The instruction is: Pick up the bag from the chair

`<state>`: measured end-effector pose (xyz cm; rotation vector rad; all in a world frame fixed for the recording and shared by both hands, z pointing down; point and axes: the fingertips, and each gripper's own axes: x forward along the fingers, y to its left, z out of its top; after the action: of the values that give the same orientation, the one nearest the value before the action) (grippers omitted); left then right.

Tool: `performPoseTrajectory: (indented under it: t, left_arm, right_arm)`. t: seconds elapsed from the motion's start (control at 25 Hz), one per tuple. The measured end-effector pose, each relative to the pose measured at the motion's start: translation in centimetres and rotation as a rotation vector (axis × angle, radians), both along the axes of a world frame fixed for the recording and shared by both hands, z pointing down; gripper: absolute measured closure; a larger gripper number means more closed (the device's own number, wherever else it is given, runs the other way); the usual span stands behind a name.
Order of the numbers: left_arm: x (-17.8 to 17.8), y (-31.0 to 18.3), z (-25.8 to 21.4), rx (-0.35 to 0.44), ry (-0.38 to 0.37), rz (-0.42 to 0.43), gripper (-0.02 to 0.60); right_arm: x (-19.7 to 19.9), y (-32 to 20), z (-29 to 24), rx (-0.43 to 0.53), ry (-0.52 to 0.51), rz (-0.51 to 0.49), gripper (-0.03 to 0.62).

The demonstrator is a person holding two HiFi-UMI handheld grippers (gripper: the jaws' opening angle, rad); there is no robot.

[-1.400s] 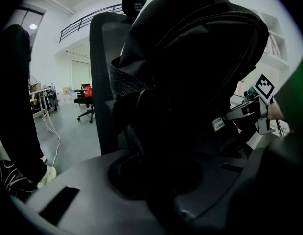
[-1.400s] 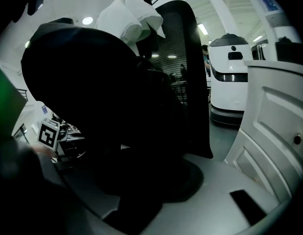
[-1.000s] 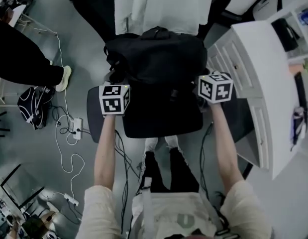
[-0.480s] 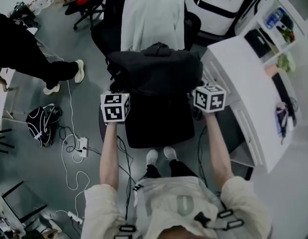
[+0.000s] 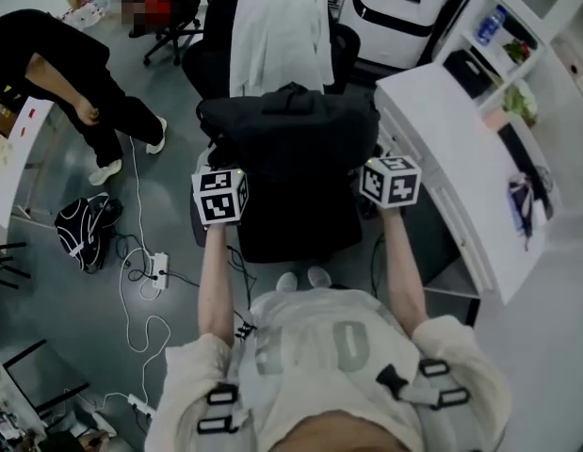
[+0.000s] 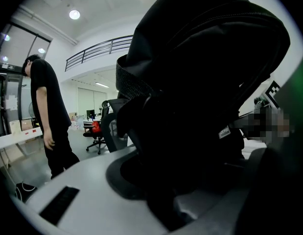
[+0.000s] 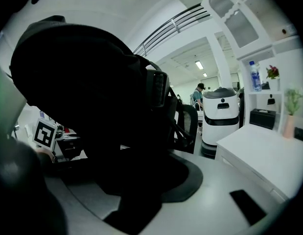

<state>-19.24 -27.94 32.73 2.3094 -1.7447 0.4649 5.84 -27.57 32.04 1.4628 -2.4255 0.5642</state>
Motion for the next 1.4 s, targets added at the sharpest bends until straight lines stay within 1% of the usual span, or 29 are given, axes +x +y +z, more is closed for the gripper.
performPoseTrajectory:
  t: [0.16,0.28,0.52,0.84,1.4]
  left_arm:
    - [0.1,2.4,-0.5,0.021,-0.001,-0.022,0.525]
    - [0.1,4.2,-0.4,0.017,0.003,-0.038,0.525]
    - [0.3,5.9,0.2,0.006,0.0,-0.056,0.525]
    - [0.3,6.7,0.9,-0.011,0.008,-0.06,0.525]
    - [0.5,5.9,0.9,-0.012,0.011,-0.058,0.525]
  right_arm:
    - [0.3,2.1,-0.4,0.019,0.008,-0.011,0.461]
    - [0.5,3.5,-0.1,0.018,0.011,-0.026,0.461]
    - [0.0,5.0,0.2,0.002,-0.005,-0.047,0.461]
    - [0.1,5.6,0.7,0.001,0.003,-0.052,0.461]
    - [0.4,5.0,1.0,0.004,0.006,-0.041,0.461]
